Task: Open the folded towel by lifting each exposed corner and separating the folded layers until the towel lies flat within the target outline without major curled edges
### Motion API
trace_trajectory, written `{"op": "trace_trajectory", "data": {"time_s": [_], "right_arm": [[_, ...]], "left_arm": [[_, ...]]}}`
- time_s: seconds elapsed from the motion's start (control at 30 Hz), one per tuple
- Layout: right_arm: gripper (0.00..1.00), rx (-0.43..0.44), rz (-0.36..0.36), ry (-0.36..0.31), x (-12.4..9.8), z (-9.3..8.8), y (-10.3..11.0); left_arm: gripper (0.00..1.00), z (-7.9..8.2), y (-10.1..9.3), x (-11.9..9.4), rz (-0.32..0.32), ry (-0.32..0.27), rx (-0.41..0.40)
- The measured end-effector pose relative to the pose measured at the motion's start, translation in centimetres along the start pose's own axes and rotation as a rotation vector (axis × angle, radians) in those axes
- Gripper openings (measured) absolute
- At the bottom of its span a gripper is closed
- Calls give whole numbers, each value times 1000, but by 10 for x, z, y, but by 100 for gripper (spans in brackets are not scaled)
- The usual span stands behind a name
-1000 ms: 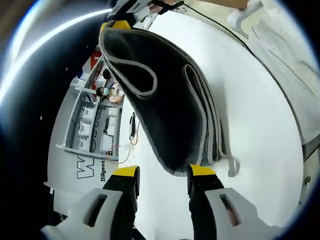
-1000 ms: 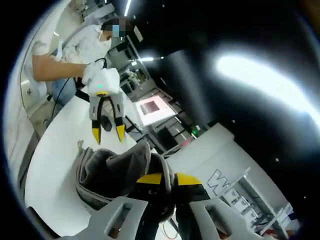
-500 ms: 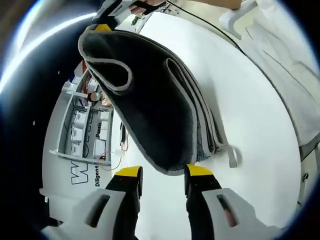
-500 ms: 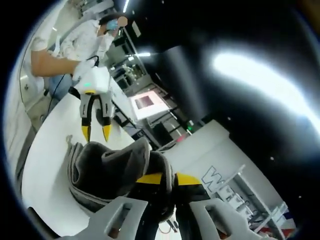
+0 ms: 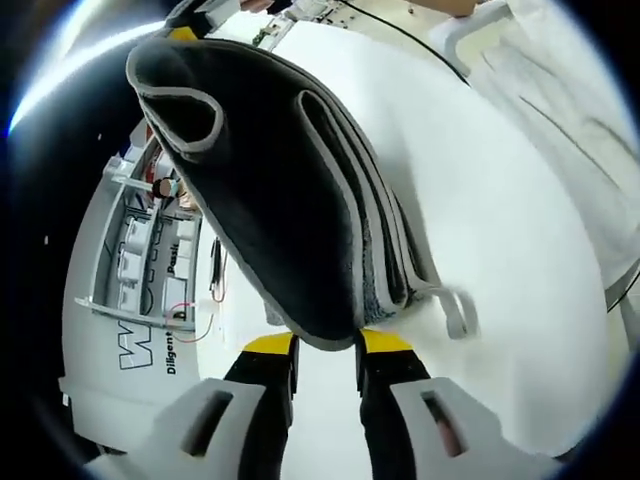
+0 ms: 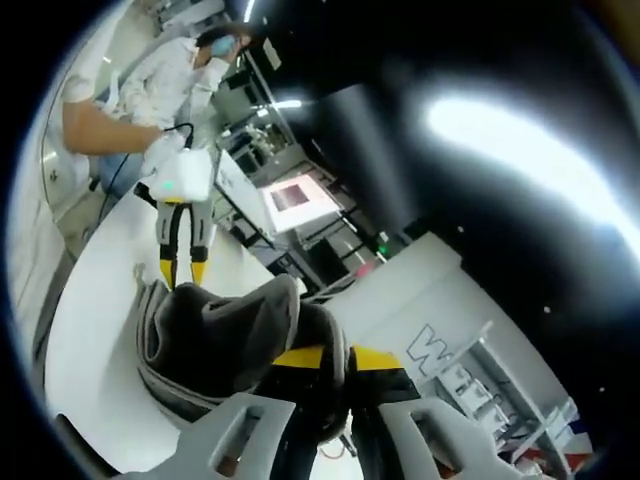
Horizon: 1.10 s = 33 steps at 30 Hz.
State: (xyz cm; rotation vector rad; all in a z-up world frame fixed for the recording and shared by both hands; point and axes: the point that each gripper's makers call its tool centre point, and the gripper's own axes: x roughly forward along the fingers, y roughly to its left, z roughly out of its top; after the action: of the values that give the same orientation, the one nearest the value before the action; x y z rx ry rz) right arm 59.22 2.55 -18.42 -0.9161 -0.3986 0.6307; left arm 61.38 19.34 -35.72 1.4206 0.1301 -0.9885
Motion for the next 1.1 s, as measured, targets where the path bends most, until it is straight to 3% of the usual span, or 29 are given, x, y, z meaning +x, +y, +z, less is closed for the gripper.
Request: {"op": "trace_trajectory", "data": {"time_s": [0.17,0.3,0.6,0.77,0.93,1.1], "right_arm": [[1,15,18,44,2,-13,2],[3,11,49,56,4,-17,10],[3,33,48,72,5,-21,10],[3,40,41,77,4,-24,7],[4,36,46,74,4,-23,9],[4,27,42,79,3,-24,8]], "left_arm": [[33,8,8,1,39,-41,46],[2,11,-1,4,-16,-68,36],[4,7,1,6,-10,-44,7],[14,5,-4,5,-23,-30,-20],[3,3,-4,7,-17,-26,4],[2,4,4,-1,18,-47,-18]]}}
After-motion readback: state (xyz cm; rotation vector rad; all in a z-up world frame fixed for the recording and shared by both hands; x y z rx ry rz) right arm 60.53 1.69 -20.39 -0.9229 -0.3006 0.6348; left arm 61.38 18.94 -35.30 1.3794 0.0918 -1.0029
